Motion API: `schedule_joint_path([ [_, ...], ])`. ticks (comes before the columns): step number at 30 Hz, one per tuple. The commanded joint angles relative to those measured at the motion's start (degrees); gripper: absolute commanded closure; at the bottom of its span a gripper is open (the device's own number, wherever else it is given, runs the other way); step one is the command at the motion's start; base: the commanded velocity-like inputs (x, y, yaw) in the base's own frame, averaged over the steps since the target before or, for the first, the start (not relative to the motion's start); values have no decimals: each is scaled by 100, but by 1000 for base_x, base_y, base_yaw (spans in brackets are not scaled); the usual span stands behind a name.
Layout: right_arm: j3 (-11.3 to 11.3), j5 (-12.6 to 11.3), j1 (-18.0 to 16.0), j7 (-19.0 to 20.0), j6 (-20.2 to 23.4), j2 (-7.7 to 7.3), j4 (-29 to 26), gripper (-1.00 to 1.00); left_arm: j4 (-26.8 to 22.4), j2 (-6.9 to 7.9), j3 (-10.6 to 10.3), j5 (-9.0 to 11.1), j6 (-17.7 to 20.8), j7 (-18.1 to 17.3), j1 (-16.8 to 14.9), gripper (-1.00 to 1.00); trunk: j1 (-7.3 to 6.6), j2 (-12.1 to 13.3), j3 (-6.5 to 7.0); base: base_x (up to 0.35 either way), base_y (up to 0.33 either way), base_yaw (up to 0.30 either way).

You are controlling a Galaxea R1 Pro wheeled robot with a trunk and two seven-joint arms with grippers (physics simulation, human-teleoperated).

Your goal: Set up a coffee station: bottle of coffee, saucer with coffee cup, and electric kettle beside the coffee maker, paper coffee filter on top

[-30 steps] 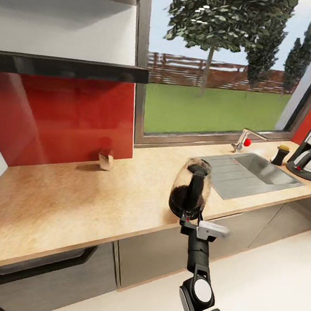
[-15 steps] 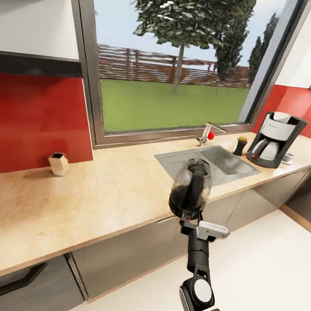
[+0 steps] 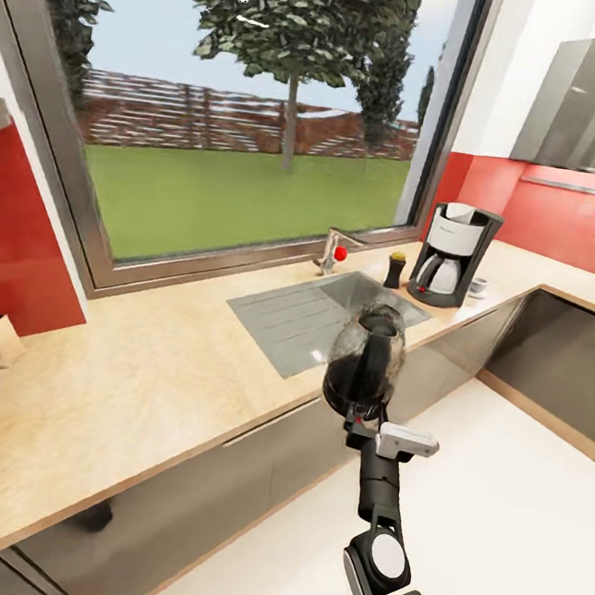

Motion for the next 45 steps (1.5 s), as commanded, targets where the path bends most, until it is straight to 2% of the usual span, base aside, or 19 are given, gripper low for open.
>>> schedule_joint_path([
  [1,10,76,-7,-45,10,-2,1,100,-11,-1,35,16,-9,5,4,-100,5,-10,-9,207,-236,-300],
  [34,10,76,-7,-44,10,-1,10,100,-2,8,44,16,-45,12,5,-100,5,-10,-9,209,-254,-300],
  [42,10,76,-7,-46,10,2,10,100,-4,8,47,16,-53,14,12,-100,5,-10,-9,277,-210,-207],
  [45,10,82,-7,-48,10,0,10,100,-9,4,46,16,-49,160,7,-100,5,-10,-9,282,-205,-86],
])
